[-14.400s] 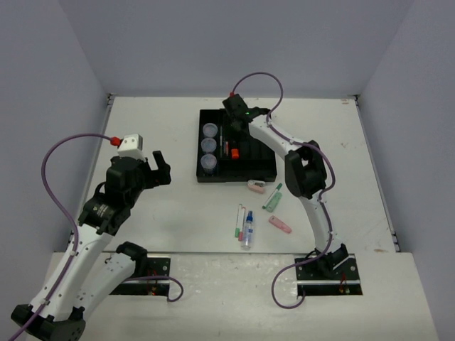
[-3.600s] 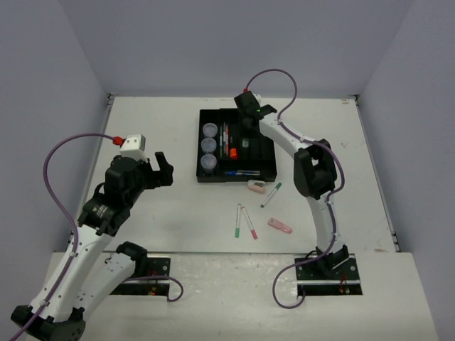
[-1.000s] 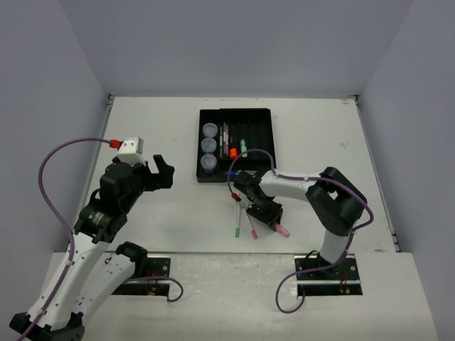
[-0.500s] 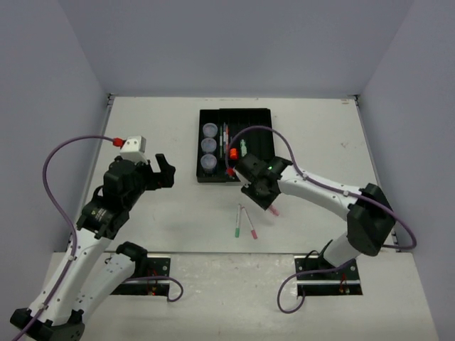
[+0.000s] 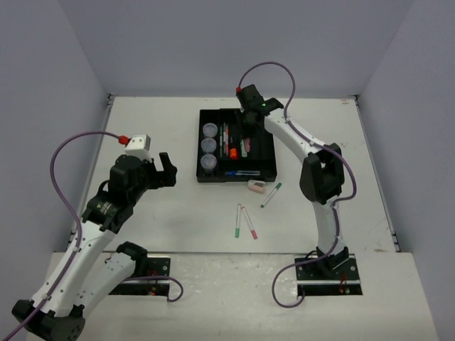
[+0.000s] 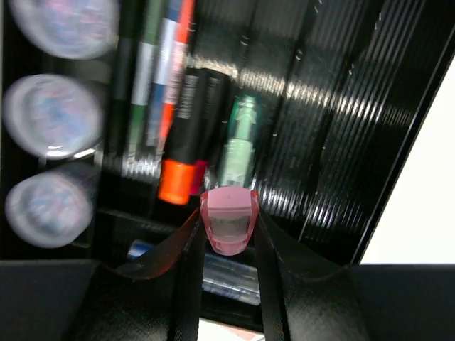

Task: Sort the stationery into containers
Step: Place the stationery in the storage box.

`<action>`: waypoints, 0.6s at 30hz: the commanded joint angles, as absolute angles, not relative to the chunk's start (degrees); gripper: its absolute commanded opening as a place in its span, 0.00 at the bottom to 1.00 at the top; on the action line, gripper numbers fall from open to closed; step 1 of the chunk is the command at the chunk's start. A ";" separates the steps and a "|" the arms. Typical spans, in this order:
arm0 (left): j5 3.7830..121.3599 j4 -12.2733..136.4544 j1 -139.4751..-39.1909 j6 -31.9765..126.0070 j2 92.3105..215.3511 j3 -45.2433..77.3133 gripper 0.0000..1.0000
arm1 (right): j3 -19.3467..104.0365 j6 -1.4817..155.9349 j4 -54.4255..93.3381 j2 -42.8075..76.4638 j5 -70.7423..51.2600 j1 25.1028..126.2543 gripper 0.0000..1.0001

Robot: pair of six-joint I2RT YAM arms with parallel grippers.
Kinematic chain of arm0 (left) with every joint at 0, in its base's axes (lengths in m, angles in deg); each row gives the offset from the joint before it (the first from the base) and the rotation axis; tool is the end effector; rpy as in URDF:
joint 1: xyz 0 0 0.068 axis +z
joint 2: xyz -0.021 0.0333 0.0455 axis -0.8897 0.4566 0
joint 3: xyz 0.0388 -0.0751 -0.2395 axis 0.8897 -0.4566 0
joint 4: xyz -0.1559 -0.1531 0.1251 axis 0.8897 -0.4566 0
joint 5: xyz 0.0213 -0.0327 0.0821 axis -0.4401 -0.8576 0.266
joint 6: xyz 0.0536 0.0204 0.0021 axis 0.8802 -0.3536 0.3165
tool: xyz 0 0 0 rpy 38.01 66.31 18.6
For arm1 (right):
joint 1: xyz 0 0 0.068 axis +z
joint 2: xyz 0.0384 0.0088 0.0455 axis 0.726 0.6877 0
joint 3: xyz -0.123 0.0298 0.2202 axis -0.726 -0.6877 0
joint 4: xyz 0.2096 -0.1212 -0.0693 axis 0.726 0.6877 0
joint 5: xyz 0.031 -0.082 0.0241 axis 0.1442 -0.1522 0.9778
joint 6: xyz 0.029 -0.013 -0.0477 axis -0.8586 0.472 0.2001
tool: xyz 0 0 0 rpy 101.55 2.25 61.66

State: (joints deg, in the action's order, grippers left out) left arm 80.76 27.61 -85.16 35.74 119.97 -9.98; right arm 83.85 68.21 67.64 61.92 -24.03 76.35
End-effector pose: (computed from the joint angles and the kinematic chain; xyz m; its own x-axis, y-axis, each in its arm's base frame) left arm 0.1572 -0.0570 0.3012 -0.4876 -0.2133 -0.8466 0.0474 0.9618 -0.2696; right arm 0.4071 0.2278 0.2366 -0.8266 -0.1612 -0.5392 -0.2231 0.9735 0.0511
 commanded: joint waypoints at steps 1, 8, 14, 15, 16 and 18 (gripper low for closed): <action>81.82 28.83 -85.38 37.41 120.64 -9.73 1.00 | 91.34 64.88 70.63 64.86 -25.65 75.44 0.00; 81.92 28.71 -85.24 37.41 121.23 -9.64 1.00 | 93.34 65.68 70.19 68.12 -22.65 75.03 0.00; 81.99 28.79 -85.16 37.41 120.94 -9.64 1.00 | 91.65 65.84 70.10 68.54 -22.67 74.94 0.10; 81.99 28.79 -85.16 37.41 120.78 -9.64 1.00 | 91.32 65.79 70.10 68.49 -22.84 74.94 0.12; 81.99 28.79 -85.16 37.41 120.68 -9.64 1.00 | 90.93 65.72 70.04 68.40 -22.92 74.96 0.22; 81.99 28.79 -85.16 37.41 120.59 -9.64 1.00 | 90.11 65.59 69.79 68.13 -22.90 75.00 0.51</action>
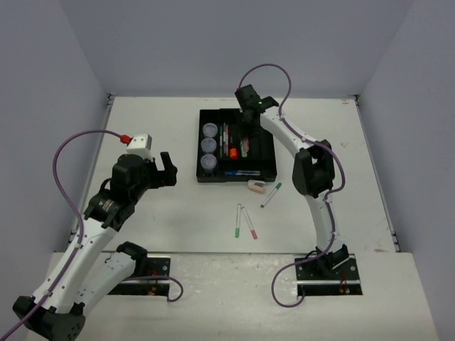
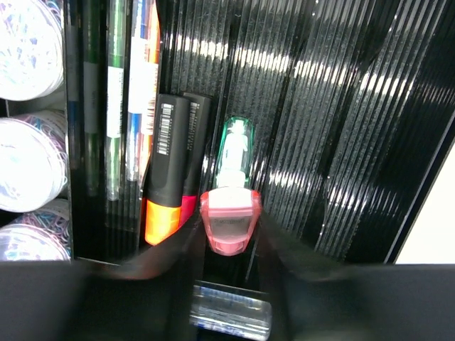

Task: Sort the stationery into containers
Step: Place the stationery in the storage box, then pick up the stationery from the center of the board.

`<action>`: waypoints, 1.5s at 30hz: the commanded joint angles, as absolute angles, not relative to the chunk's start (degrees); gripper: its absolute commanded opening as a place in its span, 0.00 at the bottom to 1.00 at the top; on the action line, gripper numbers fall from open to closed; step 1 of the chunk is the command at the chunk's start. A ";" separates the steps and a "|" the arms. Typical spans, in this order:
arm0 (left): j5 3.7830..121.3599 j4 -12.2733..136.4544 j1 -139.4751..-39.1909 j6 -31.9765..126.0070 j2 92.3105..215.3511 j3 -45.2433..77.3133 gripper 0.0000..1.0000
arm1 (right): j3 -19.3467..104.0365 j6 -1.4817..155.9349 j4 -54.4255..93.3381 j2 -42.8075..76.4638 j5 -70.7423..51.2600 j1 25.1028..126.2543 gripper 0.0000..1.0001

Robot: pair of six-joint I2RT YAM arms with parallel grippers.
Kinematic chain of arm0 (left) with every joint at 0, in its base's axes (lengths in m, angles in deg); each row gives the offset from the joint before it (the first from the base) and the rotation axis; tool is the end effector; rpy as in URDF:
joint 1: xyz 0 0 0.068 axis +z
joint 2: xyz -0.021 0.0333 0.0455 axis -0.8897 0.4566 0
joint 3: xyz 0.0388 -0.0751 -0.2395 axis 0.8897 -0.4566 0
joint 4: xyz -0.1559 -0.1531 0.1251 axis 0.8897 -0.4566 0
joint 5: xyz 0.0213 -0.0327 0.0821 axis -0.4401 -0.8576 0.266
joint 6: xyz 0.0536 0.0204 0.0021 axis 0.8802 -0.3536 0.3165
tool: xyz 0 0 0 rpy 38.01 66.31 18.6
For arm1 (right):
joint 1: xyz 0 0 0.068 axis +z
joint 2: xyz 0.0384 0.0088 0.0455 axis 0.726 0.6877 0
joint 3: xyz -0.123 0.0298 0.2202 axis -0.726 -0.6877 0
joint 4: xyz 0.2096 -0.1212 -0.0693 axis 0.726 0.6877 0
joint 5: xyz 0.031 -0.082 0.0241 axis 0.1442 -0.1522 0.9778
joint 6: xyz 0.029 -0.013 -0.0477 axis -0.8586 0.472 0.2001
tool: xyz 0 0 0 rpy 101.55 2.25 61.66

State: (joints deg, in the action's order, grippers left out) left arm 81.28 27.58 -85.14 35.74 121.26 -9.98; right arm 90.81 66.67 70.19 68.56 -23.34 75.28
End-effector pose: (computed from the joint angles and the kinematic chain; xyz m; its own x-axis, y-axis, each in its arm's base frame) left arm 0.1611 -0.0581 0.2978 -0.5024 -0.2067 -0.8396 0.0341 0.9655 -0.2581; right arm 0.4268 0.2292 0.2176 -0.8542 -0.1297 -0.5034 -0.1861 0.9805 0.0633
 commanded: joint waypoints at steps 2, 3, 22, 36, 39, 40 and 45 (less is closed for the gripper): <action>81.99 28.71 -85.16 37.41 120.45 -9.64 1.00 | 89.92 65.58 69.82 67.86 -22.75 75.02 0.95; 81.99 28.70 -85.16 37.41 120.36 -9.64 1.00 | 90.17 65.66 70.07 67.62 -22.82 74.95 0.99; 82.35 28.70 -85.07 37.46 120.52 -9.64 1.00 | 53.34 60.91 50.36 28.96 -25.41 75.95 0.99; 81.12 28.95 -84.98 37.59 121.09 -9.65 1.00 | 18.27 41.78 38.13 13.06 -28.61 77.78 0.59; 81.20 28.89 -84.98 37.59 120.65 -9.73 1.00 | 19.81 47.97 38.29 16.16 -27.92 79.79 0.47; 81.20 28.87 -84.98 37.59 120.54 -9.73 1.00 | 19.48 52.26 37.25 16.70 -27.56 80.44 0.47; 81.17 28.93 -84.98 37.59 120.61 -9.73 1.00 | 22.57 65.43 37.38 22.89 -24.80 81.48 0.44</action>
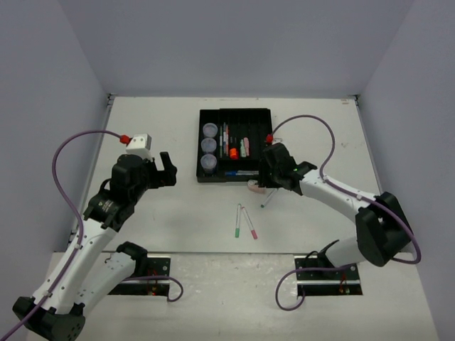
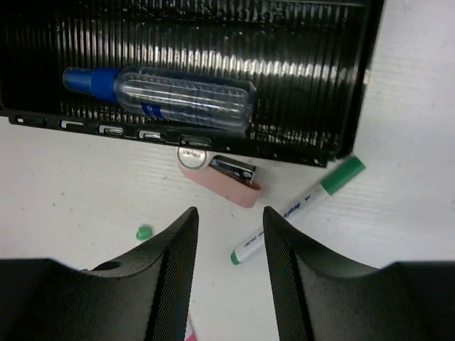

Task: Sort the stationery into containers
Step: Pick up the stationery from the center of the board.

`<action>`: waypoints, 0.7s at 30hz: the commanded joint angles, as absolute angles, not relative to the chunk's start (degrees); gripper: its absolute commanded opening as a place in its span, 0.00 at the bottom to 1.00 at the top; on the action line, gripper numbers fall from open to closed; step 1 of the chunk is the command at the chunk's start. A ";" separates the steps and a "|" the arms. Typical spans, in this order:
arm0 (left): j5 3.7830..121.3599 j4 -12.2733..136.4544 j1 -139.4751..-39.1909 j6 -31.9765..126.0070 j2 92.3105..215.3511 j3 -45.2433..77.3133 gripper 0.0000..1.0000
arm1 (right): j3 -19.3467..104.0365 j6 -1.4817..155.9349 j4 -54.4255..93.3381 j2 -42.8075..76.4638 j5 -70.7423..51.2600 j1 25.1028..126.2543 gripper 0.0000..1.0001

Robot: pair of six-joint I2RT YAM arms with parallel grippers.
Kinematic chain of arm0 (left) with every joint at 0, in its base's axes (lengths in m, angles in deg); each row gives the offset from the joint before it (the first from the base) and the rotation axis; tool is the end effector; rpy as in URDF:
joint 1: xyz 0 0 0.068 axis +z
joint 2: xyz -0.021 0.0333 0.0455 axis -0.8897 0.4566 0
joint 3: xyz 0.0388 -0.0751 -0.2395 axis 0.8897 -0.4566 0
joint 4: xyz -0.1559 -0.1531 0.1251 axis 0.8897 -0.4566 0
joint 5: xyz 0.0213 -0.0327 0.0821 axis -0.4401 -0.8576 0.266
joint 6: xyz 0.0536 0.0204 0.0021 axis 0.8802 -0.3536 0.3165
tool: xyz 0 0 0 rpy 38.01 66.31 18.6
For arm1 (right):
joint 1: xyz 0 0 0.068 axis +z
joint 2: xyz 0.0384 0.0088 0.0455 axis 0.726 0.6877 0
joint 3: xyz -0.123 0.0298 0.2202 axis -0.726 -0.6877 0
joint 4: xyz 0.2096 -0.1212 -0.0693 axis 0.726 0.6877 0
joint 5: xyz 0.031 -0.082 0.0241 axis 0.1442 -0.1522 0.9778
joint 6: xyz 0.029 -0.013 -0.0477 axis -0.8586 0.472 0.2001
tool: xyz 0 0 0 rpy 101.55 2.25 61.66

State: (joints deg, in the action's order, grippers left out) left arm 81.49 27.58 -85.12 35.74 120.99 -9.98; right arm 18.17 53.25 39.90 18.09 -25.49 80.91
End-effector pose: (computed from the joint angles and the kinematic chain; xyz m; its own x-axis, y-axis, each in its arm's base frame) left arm 0.1604 -0.0576 0.2985 -0.4974 -0.2086 -0.8421 0.0320 0.9656 -0.2581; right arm 0.2427 0.1590 0.1970 -0.8075 0.0618 -0.5866 -0.0857 0.9717 0.2203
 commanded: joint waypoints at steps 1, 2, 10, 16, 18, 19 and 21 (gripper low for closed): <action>81.13 28.89 -84.98 37.59 120.61 -9.73 1.00 | 23.98 66.73 38.72 24.64 -26.89 81.52 0.44; 81.12 28.93 -84.98 37.59 120.61 -9.73 1.00 | 24.87 68.06 39.34 25.87 -28.53 82.01 0.44; 80.80 28.96 -84.98 37.59 120.61 -9.87 1.00 | 28.09 78.32 38.91 30.71 -30.41 86.45 0.45; 80.94 28.96 -84.98 37.59 120.52 -9.82 1.00 | 29.39 79.58 40.17 34.08 -30.78 88.25 0.45; 80.93 29.05 -84.98 37.59 120.61 -9.82 1.00 | 29.66 79.55 40.40 35.13 -31.16 88.57 0.45; 80.85 29.05 -84.98 37.59 120.62 -9.82 1.00 | 29.83 79.48 40.49 35.85 -31.78 88.65 0.45; 80.77 29.05 -84.98 37.60 120.70 -9.74 1.00 | 30.22 79.55 40.91 36.29 -31.68 88.86 0.45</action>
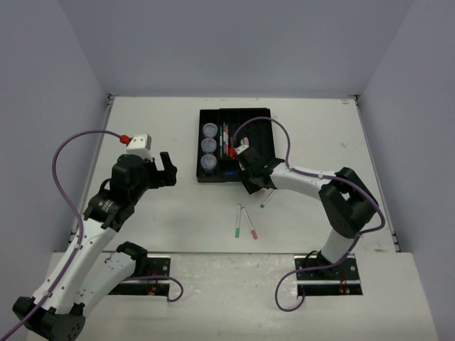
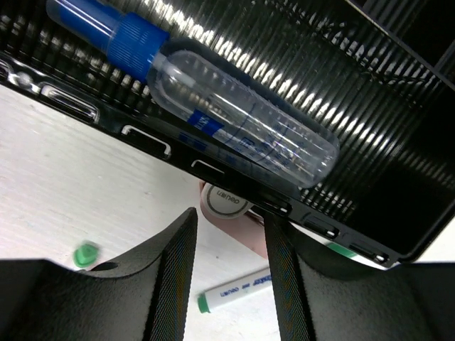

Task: Sort the stationery into containers
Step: Pick up the stationery from the center of the board.

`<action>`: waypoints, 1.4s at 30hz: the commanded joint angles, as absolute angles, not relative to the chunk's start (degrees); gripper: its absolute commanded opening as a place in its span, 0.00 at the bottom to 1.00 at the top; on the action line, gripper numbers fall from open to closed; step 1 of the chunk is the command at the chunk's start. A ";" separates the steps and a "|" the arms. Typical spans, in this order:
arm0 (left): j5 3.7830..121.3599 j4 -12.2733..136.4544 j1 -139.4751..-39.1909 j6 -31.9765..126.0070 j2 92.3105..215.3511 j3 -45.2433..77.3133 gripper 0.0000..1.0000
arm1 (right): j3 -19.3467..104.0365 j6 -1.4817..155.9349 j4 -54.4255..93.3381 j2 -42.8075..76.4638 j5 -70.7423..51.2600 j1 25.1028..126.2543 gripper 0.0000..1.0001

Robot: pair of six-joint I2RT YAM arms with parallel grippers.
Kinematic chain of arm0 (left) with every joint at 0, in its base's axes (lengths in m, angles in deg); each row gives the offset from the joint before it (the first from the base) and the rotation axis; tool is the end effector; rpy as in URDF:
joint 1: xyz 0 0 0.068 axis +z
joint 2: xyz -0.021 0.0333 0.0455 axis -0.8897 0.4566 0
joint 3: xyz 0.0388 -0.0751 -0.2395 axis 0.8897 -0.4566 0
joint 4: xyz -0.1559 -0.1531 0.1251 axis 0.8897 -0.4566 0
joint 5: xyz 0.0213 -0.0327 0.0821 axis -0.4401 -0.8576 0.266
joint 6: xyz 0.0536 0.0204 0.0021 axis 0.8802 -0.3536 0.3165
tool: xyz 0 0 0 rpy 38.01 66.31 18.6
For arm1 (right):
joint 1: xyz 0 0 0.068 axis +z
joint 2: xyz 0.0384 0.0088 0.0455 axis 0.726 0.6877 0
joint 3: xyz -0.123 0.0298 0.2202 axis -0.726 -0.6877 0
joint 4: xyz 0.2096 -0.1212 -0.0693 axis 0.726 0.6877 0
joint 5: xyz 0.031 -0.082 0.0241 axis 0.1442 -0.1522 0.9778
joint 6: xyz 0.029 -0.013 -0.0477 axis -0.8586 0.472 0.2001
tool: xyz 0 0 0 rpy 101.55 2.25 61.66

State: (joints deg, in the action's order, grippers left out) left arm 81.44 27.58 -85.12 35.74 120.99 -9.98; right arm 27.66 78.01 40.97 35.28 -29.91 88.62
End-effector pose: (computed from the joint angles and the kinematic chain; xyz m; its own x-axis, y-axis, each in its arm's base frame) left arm 0.1604 -0.0576 0.2985 -0.4977 -0.2085 -0.8419 0.0327 0.9655 -0.2585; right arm 0.2561 0.2193 0.1561 -0.7042 -0.4974 -0.5067 -0.5041 0.8528 -0.1367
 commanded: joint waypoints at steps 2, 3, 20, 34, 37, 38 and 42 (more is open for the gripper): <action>80.76 29.13 -84.98 37.60 120.70 -9.82 1.00 | 30.86 79.39 42.04 37.42 -31.20 89.59 0.44; 80.76 29.14 -84.98 37.67 120.70 -9.82 1.00 | 30.95 79.38 42.22 37.68 -31.26 90.26 0.44; 80.75 29.14 -84.98 37.68 120.70 -9.81 1.00 | 33.24 77.96 45.80 40.21 -27.91 95.23 0.45; 81.03 29.05 -84.98 37.68 120.26 -9.77 1.00 | 37.49 74.77 47.47 40.65 -28.35 95.24 0.09; 81.02 29.05 -84.98 37.68 120.35 -9.73 1.00 | 38.13 72.32 47.79 40.24 -28.64 95.50 0.08; 80.95 29.05 -84.98 37.68 120.35 -9.73 1.00 | 38.41 71.62 48.35 40.17 -28.71 95.51 0.08; 80.94 29.05 -84.98 37.68 120.35 -9.73 1.00 | 39.31 70.48 51.02 40.25 -28.72 95.94 0.12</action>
